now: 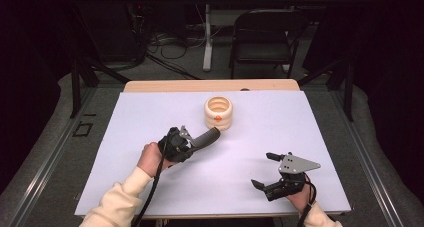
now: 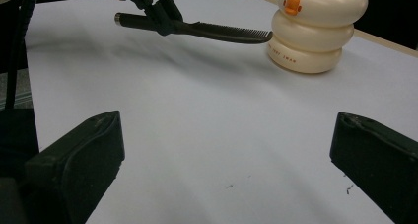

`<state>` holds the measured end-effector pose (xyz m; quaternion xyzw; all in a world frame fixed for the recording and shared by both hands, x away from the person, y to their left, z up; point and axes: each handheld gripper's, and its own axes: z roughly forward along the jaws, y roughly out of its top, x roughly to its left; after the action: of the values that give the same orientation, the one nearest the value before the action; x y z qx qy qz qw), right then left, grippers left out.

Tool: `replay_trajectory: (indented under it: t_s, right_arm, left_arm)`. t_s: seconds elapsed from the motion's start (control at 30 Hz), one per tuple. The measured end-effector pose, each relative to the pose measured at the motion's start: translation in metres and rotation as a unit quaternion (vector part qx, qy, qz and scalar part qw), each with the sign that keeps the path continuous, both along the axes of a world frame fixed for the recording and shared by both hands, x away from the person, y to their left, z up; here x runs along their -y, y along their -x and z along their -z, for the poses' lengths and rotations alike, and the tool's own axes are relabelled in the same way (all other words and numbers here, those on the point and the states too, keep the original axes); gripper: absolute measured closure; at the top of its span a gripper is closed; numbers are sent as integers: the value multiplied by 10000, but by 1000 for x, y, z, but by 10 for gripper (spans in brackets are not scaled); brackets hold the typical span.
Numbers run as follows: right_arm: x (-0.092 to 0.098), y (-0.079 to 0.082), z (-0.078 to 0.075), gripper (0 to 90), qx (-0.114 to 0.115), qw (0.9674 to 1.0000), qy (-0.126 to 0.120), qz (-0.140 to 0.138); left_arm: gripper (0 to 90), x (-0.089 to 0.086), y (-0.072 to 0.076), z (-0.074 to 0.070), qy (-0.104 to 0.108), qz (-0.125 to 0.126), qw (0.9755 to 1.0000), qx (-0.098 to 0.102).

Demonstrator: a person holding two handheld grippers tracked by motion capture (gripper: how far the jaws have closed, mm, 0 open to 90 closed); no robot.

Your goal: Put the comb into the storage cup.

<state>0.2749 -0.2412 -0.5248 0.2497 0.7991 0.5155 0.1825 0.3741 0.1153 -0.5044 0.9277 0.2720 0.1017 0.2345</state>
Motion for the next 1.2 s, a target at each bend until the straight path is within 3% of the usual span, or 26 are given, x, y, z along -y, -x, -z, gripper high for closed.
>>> replay_trajectory:
  t_s: [0.33,0.8,1.2]
  right_arm:
    - [0,0,0,0,8,10000,1,-7]
    - [0,0,0,0,11,10000,5,-8]
    - [-1,-1,0,0,11,10000,-13,-19]
  left_arm:
    - [721,-9,4,-2,310,-121,9994,137]
    - [721,-17,6,-5,564,-264,9971,436]
    - [721,-22,7,-4,782,-333,9949,549]
